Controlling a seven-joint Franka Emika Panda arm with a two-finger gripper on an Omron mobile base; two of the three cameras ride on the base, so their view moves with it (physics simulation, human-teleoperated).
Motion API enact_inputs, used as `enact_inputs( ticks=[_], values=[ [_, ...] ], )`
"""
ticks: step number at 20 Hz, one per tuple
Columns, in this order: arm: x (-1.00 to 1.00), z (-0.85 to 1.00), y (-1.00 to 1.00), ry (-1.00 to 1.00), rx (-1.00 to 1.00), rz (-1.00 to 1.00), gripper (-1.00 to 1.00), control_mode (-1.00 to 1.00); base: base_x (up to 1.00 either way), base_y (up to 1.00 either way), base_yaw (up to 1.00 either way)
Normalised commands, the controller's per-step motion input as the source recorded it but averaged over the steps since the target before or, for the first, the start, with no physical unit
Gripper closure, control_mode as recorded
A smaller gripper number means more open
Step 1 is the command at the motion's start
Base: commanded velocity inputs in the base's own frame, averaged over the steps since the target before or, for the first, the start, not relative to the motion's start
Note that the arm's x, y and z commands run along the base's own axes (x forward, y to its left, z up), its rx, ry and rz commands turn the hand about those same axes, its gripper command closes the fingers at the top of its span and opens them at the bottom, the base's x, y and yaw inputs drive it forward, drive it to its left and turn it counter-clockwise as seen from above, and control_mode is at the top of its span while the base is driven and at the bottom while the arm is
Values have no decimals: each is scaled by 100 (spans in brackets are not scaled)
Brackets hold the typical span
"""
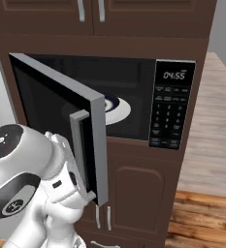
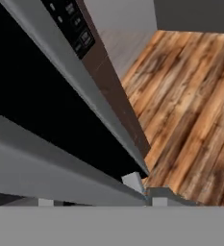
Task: Retrieve the reheated potato from the microwave, then place the potato, cheese, and condiment on the cutting board.
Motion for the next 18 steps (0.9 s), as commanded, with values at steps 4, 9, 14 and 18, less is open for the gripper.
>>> enact_inputs(
  ticks=[4, 9, 14, 18],
  values=[
    [-71, 6, -21, -1, 28, 2, -100, -100, 0, 0, 0],
    [-50, 11, -41, 0, 31, 4, -100, -100, 0, 0, 0],
    [-49, 4, -42, 0, 33, 8, -100, -100, 0, 0, 0],
    [-48, 6, -43, -3, 30, 5, -100, -100, 0, 0, 0]
  ],
)
